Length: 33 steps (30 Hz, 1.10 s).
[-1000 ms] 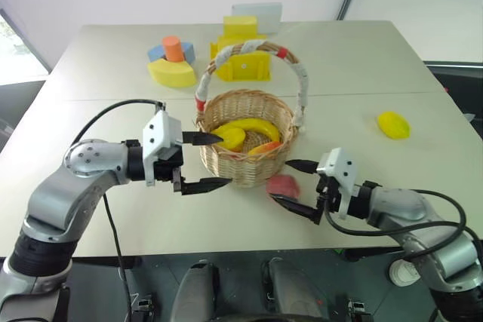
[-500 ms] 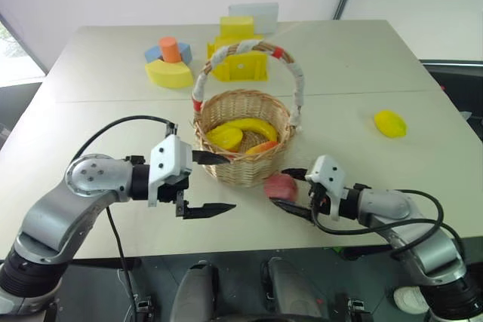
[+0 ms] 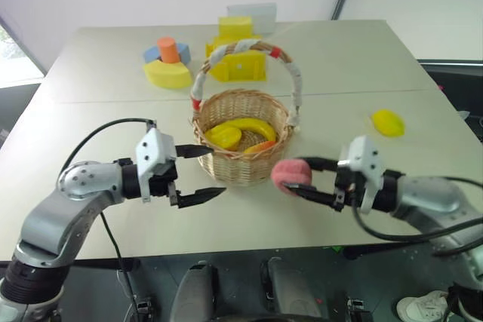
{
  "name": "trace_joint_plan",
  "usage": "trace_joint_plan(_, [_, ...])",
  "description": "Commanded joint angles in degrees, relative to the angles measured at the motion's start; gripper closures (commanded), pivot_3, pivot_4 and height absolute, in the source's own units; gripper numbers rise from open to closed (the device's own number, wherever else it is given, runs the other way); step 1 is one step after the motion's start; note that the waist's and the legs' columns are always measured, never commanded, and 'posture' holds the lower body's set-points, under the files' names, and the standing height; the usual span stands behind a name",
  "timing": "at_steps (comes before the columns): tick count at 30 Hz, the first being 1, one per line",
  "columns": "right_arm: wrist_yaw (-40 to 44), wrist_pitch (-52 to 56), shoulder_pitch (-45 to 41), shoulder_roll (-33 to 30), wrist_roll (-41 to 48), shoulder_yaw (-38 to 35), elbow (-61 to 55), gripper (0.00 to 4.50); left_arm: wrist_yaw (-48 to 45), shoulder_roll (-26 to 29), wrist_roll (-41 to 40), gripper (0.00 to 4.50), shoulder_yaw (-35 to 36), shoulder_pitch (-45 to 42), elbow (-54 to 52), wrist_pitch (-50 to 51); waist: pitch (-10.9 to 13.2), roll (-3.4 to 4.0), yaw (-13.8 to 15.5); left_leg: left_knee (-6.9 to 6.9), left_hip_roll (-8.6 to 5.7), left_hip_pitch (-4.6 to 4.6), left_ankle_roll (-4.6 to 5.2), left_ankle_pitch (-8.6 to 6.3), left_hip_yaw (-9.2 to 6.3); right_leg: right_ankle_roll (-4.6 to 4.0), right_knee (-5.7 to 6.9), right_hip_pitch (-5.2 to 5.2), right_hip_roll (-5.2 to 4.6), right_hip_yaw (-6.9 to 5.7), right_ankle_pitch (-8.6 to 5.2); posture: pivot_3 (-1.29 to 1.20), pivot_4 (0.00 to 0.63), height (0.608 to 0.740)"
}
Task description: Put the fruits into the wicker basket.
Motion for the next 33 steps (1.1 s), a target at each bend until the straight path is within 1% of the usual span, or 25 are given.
trace_joint_plan(1, [-3.74,0.66,-6.16,1.47,-1.58,3.33,0.73,2.39,0.01,0.6,-0.21,0.0,1.56,-0.09,-0.49,-0.99,-0.01,-0.01,0.35,0.0,-0.01,0.0,0.0,0.0,-0.05,-0.01,0.0,0.02,0.02,-0.02,0.0,0.0,0.15,0.74])
trace_joint_plan(4, [-7.18,-0.32,-13.16,4.56,-9.29,11.01,7.16,2.39,1.18,-0.13,-0.52,0.0,0.94,-0.07,-1.93,-0.45,-0.01,-0.01,0.53,-0.01,-0.01,-0.06,0.0,0.0,-0.06,-0.04,-0.02,0.01,-0.05,-0.05,-0.02,0.0,0.15,0.74])
trace_joint_plan(7, [-9.55,-1.63,-17.3,8.38,-15.39,17.03,12.49,2.39,2.39,-0.96,-0.72,0.0,0.27,0.18,-3.17,-0.19,-0.01,-0.01,0.56,-0.01,-0.06,-0.19,0.0,0.0,-0.01,-0.02,-0.03,-0.1,-0.16,-0.02,-0.01,0.0,0.15,0.74])
trace_joint_plan(9, [-11.19,-2.18,-19.18,10.86,-18.31,19.13,15.43,2.39,3.18,-1.48,-0.77,0.0,-0.11,0.32,-3.97,0.02,0.0,-0.01,0.55,-0.01,-0.06,-0.23,-0.01,0.0,-0.01,-0.02,-0.03,-0.15,-0.19,-0.02,-0.01,0.0,0.15,0.74])
trace_joint_plan(11, [-11.61,-2.8,-20.3,12.33,-19.91,19.55,17.6,2.39,4.1,-2.14,-0.97,0.0,-0.42,0.39,-4.74,0.37,0.0,0.0,0.57,-0.01,-0.06,-0.26,-0.01,0.0,-0.01,-0.02,-0.02,-0.18,-0.19,-0.02,-0.01,0.0,0.15,0.74])
trace_joint_plan(15, [-9.92,-4.1,-20.03,12.98,-19.74,18.27,16.31,0.44,5.14,-2.62,-1.13,0.0,-1.06,0.37,-5.49,0.5,0.0,0.0,0.57,-0.01,-0.07,-0.27,-0.01,0.0,-0.02,-0.02,-0.02,-0.17,-0.22,-0.03,-0.01,0.0,0.15,0.74])
trace_joint_plan(16, [-8.78,-5.73,-19.63,12.35,-19.61,17.58,14.72,0.04,5.36,-2.8,-1.19,0.0,-1.23,0.13,-5.46,0.55,0.01,0.01,0.54,-0.01,-0.07,-0.27,-0.01,0.0,-0.01,-0.02,-0.02,-0.17,-0.22,-0.03,-0.01,0.0,0.15,0.74])
trace_joint_plan(18, [-5.51,-8.63,-18.25,10.66,-17.77,15.32,11.11,0.04,5.56,-3.06,-1.25,0.0,-1.49,-0.34,-5.28,0.64,0.01,0.01,0.55,-0.01,-0.06,-0.27,0.0,0.0,-0.02,-0.02,-0.02,-0.19,-0.19,-0.03,-0.01,0.0,0.15,0.74])
trace_joint_plan(20, [-2.13,-5.98,-15.27,7.9,-11.18,9.86,6.65,0.04,5.56,-3.17,-1.24,0.0,-1.7,-0.63,-5.17,0.62,0.0,0.01,0.73,-0.02,-0.05,-0.27,0.0,0.0,-0.04,-0.02,-0.03,-0.17,-0.19,-0.05,-0.01,0.0,0.15,0.74])
trace_joint_plan(23, [1.54,-1.23,-8.86,2.49,-1.92,1.07,2.07,0.04,5.44,-3.29,-1.12,0.0,-1.92,-0.86,-4.85,0.47,0.0,0.0,0.86,-0.02,-0.07,-0.25,0.01,-0.01,-0.08,-0.02,-0.07,-0.07,-0.24,-0.08,-0.01,0.0,0.15,0.74])
trace_joint_plan(25, [3.51,-0.2,-2.28,-1.59,-0.3,-4.93,1.47,0.04,5.4,-3.61,-1.0,0.0,-2.46,-1.42,-4.52,0.34,0.0,0.0,0.8,-0.02,-0.08,-0.22,0.01,-0.01,-0.07,-0.02,-0.12,-0.02,-0.25,-0.08,-0.01,0.0,0.15,0.74])
trace_joint_plan(27, [2.73,-1.25,3.04,-4.41,-4.07,-8.93,4.93,0.04,5.26,-4.12,-0.78,0.0,-3.27,-2.28,-4.04,0.11,0.0,-0.01,0.79,-0.01,-0.08,-0.17,0.01,-0.01,-0.07,-0.02,-0.12,0.03,-0.24,-0.07,-0.01,0.0,0.15,0.74])
trace_joint_plan(29, [0.25,-3.91,5.1,-5.68,-9.47,-9.52,10.92,0.04,5.37,-4.78,-0.62,0.0,-4.11,-3.24,-3.64,0.0,0.0,-0.01,0.47,-0.01,-0.08,-0.13,0.01,-0.01,-0.01,-0.02,-0.11,0.05,-0.22,-0.04,-0.01,0.0,0.15,0.74])
trace_joint_plan(31, [-3.04,-7.4,5.18,-5.97,-15.57,-8.5,18.91,0.04,5.47,-5.63,-0.37,0.0,-5.21,-4.35,-3.26,-0.06,-0.01,0.0,0.23,0.0,-0.09,-0.02,0.01,-0.01,0.13,-0.03,-0.1,0.06,-0.13,0.04,-0.02,0.0,0.15,0.74])
trace_joint_plan(33, [-6.95,-9.97,3.32,-5.49,-20.86,-7.04,27.24,0.04,5.49,-6.4,-0.01,0.0,-6.18,-5.26,-2.98,-0.17,-0.01,0.0,0.25,0.0,-0.12,0.05,0.01,0.0,0.17,-0.05,-0.06,0.08,-0.06,0.09,-0.03,0.0,0.15,0.74])
